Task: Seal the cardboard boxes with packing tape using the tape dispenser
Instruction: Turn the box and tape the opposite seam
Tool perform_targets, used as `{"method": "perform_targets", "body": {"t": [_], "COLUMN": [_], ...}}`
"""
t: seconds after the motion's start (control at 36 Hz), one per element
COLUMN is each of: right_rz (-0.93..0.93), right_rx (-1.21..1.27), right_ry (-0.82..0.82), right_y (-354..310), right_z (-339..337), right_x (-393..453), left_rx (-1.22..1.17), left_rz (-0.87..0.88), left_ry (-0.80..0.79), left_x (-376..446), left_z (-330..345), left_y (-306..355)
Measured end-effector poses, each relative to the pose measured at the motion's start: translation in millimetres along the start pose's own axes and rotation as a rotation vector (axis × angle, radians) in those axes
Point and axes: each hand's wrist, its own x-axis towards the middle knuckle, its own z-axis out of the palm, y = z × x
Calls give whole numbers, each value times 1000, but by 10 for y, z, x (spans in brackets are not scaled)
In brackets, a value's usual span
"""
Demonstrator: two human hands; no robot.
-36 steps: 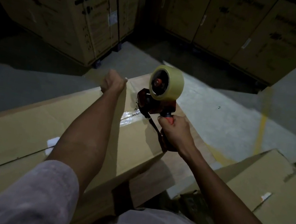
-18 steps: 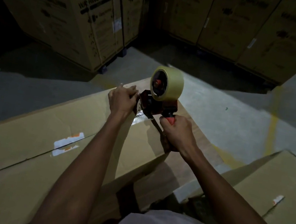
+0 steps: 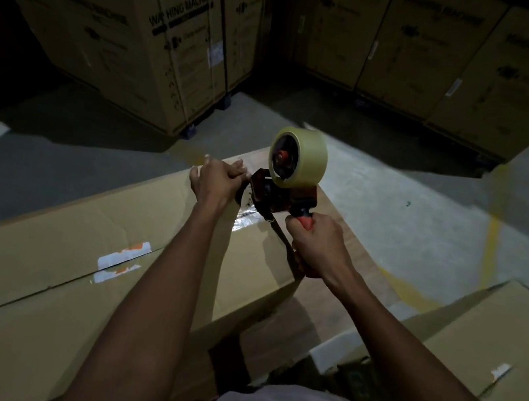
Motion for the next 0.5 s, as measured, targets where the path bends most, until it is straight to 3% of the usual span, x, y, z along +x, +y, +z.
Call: {"method": "perform_targets", "body": {"t": [0.11, 0.25, 0.39, 0.5], "right_rz": [41, 18, -10, -8], "right_rx": [62, 109, 1, 10], "right_ry": [-10, -7, -1, -10], "right_y": [28, 33, 17, 9], "right_z": [-7, -17, -20, -28], "right_x": [6, -11, -12, -50], "left_rx": [-46, -251, -249, -116], "left_rz": [-84, -39, -33, -39], "left_ry": [40, -129, -91, -80], "left_x": [17, 50, 70, 97], "left_z": [-40, -39, -37, -23], "left_y": [17, -12, -45, -75]}}
